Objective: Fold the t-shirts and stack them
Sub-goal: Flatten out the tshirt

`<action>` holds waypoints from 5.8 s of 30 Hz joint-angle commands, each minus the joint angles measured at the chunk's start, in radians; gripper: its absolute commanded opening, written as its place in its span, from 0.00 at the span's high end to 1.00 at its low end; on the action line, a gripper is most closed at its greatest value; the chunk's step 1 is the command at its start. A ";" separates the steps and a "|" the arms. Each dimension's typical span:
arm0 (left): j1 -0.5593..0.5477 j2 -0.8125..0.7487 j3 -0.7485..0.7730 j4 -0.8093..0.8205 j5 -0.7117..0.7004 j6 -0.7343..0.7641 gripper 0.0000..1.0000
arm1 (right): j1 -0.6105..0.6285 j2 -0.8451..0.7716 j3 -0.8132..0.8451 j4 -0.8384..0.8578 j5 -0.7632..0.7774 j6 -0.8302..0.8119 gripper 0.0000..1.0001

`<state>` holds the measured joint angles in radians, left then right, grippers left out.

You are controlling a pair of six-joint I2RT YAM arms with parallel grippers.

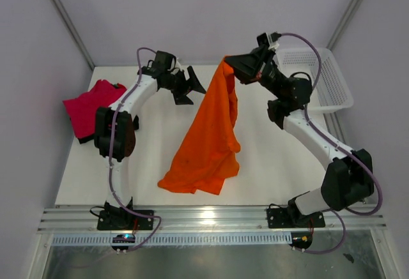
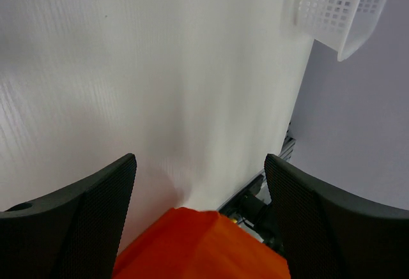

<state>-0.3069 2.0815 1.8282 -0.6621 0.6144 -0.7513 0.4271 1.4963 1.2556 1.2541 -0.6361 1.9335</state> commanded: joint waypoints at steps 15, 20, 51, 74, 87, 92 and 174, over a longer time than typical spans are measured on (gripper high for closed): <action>0.003 -0.121 0.043 -0.114 -0.024 0.055 0.17 | -0.183 -0.191 -0.113 -1.575 0.772 -1.232 0.97; -0.030 -0.264 -0.129 -0.119 -0.047 0.032 0.17 | -0.186 -0.154 -0.075 -1.757 0.952 -1.156 0.97; -0.561 -0.466 -0.721 -0.410 -0.545 0.024 0.20 | -0.188 0.018 -0.036 -1.831 0.974 -1.094 0.97; -0.735 -0.175 -0.603 -0.355 -0.571 0.079 0.28 | -0.188 -0.013 -0.093 -1.819 0.967 -1.085 0.97; -0.735 -0.132 -0.607 -0.317 -0.564 0.090 0.72 | -0.188 -0.010 -0.113 -1.800 0.948 -1.088 0.97; -0.735 -0.127 -0.606 -0.318 -0.568 0.087 1.00 | -0.188 -0.013 -0.120 -1.791 0.937 -1.087 0.97; 0.132 -0.247 0.243 -0.676 -1.049 0.081 1.00 | -0.272 -0.375 -0.326 -1.450 0.557 -1.542 0.55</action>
<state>-0.1810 1.8229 2.1101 -1.3537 -0.4759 -0.6731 0.1059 1.2304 0.9443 -0.3405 0.1242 0.5297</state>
